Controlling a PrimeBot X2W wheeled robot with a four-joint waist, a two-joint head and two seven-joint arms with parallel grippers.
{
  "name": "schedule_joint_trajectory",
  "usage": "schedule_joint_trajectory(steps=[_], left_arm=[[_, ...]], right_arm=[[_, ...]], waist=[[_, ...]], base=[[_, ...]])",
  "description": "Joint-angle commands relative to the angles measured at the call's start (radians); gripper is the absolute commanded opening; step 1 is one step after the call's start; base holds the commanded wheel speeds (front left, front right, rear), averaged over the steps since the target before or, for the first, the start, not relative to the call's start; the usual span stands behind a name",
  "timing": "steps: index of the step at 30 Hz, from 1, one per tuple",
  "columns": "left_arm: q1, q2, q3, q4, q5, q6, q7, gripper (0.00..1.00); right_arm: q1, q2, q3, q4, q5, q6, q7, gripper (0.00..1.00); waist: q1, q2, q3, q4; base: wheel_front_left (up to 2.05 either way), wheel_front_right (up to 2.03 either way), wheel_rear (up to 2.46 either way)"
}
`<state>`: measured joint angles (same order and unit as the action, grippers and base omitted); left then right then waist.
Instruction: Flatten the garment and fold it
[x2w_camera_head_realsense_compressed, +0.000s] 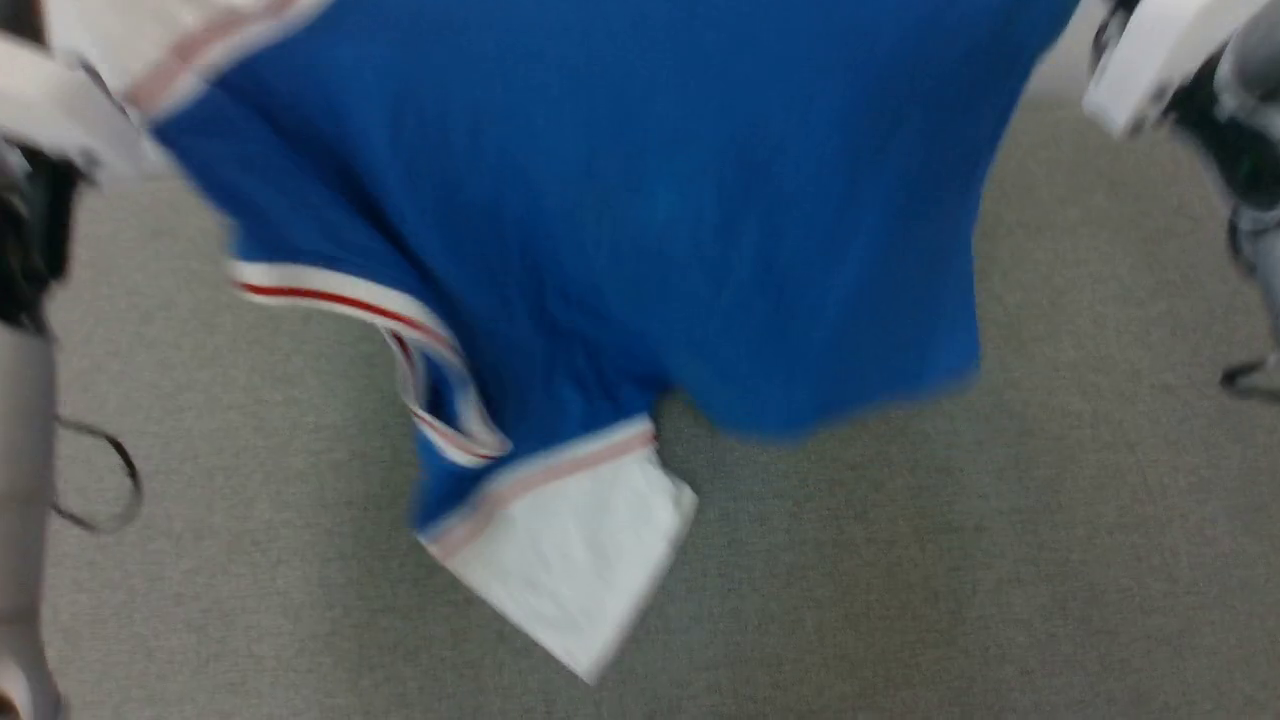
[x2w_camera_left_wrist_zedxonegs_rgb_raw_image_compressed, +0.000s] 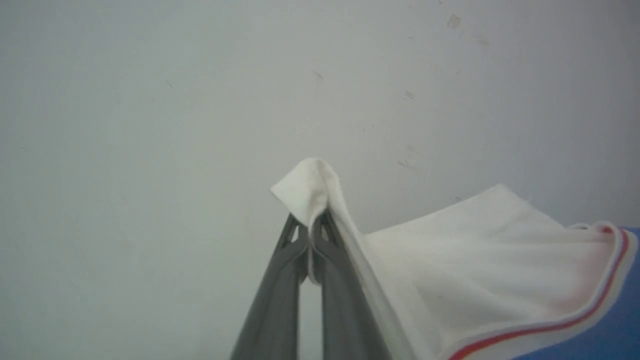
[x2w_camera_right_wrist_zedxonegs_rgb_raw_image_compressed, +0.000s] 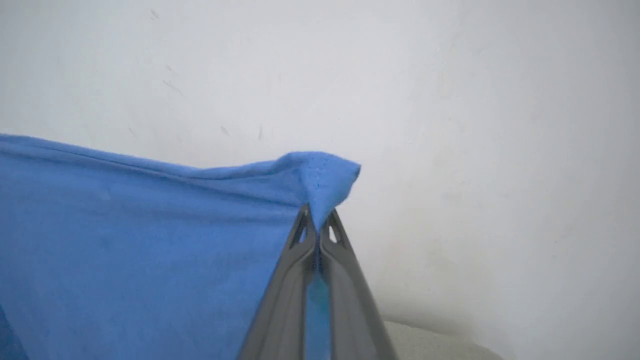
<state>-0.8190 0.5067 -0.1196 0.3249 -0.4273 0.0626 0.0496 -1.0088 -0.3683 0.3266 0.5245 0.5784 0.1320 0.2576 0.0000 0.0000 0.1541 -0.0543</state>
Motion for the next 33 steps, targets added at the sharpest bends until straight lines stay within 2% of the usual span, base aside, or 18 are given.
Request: schedule_joint_trajectory(steps=[1, 9, 15, 24, 30, 33], left_arm=[[-0.095, 0.016, -0.002, 0.055, 0.024, -0.007, -0.029, 0.0], [-0.493, 0.046, -0.025, 0.247, 0.099, -0.023, -0.136, 0.0], [-0.643, 0.031, -0.05, 0.354, 0.114, -0.04, -0.164, 0.0], [-0.651, -0.009, -0.056, 0.535, 0.076, -0.079, -0.208, 0.0], [-0.574, -0.058, -0.024, 0.649, 0.004, -0.109, -0.218, 0.0], [-0.51, -0.105, -0.001, 0.71, -0.047, -0.126, -0.216, 0.0]], right_arm=[[-0.072, 0.003, -0.024, 0.025, -0.026, -0.001, -0.046, 0.0], [-0.347, 0.035, -0.072, 0.124, -0.095, -0.001, -0.256, 0.0], [-0.463, 0.067, -0.045, 0.231, -0.1, -0.001, -0.342, 0.0], [-0.476, 0.111, 0.07, 0.361, -0.03, -0.001, -0.417, 0.0], [-0.396, 0.117, 0.163, 0.409, 0.031, -0.001, -0.434, 0.0], [-0.314, 0.101, 0.221, 0.394, 0.083, -0.001, -0.451, 0.0]], waist=[[0.0, 0.0, 0.116, -0.015], [0.0, 0.0, 0.267, -0.021], [0.0, 0.0, 0.334, -0.012], [0.0, 0.0, 0.378, -0.014], [0.0, 0.0, 0.314, -0.006], [0.0, 0.0, 0.258, 0.011]], base=[[0.0, 0.0, 0.0], [0.0, 0.0, 0.0], [0.0, 0.0, 0.0], [0.0, 0.0, 0.0], [0.0, 0.0, 0.0], [0.0, 0.0, 0.0]])
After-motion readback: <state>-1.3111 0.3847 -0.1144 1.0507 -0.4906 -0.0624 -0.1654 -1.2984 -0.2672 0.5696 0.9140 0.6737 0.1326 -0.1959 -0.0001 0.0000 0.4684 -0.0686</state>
